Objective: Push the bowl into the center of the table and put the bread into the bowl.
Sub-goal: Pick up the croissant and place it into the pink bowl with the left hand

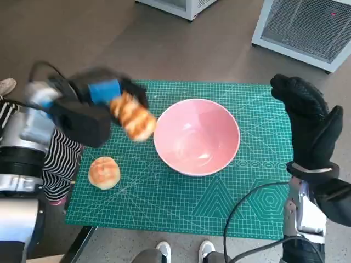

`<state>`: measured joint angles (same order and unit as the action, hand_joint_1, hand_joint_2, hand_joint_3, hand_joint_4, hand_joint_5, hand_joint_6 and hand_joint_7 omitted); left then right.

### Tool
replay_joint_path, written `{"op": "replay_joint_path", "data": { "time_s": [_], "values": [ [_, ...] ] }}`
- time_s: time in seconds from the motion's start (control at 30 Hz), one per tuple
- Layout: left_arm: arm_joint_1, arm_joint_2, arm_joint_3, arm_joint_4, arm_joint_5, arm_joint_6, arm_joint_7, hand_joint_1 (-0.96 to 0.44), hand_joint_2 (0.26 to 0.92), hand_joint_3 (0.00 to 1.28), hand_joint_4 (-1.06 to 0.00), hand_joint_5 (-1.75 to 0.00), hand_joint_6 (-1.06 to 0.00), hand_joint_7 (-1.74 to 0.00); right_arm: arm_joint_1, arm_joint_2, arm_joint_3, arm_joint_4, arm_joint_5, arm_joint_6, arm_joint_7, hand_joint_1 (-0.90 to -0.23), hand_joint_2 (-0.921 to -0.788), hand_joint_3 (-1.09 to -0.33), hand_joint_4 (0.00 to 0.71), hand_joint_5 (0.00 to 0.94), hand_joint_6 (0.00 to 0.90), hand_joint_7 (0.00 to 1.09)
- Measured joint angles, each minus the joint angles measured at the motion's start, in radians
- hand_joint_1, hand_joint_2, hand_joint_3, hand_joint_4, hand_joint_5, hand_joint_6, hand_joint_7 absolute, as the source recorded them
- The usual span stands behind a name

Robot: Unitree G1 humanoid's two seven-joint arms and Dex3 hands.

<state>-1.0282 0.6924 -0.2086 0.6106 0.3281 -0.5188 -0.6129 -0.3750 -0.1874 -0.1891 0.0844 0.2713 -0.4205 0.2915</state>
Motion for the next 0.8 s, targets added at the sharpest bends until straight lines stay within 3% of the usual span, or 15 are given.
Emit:
{"op": "replay_joint_path", "data": {
  "time_s": [0.2, 0.43, 0.63, 0.8],
  "values": [
    [0.0, -0.036, 0.041, -0.158, -0.055, 0.044, 0.018, 0.0, 0.874, 0.02, -0.84, -0.92, -0.78, -1.09, 0.0, 0.0, -0.002, 0.002, 0.001, -0.001, 0.001, -0.702, -0.921, -0.715, 0.138, 0.0, 0.059, 0.5],
    [-0.002, -0.129, 0.017, -0.206, -0.05, 0.042, 0.064, 0.0, 0.875, 0.02, -0.84, -0.93, -0.78, -1.08, 0.0, 0.0, -0.001, 0.002, 0.001, 0.0, 0.001, -0.711, -0.921, -0.714, 0.138, 0.0, 0.058, 0.5],
    [-0.045, -0.223, -0.044, -0.101, -0.024, -0.033, 0.074, 0.0, 0.877, 0.02, -0.81, -1.09, -0.81, -0.91, 0.0, 0.0, 0.001, 0.002, 0.001, 0.0, 0.001, -0.713, -0.921, -0.714, 0.14, 0.001, 0.057, 0.5],
    [-0.116, -0.289, -0.107, 0.081, 0.061, -0.097, 0.136, 0.0, 0.89, 0.02, -0.81, -1.1, -0.76, -0.97, 0.004, 0.001, 0.001, -0.006, 0.001, 0.002, 0.001, -0.712, -0.921, -0.714, 0.142, 0.002, 0.054, 0.5]
  ]
}}
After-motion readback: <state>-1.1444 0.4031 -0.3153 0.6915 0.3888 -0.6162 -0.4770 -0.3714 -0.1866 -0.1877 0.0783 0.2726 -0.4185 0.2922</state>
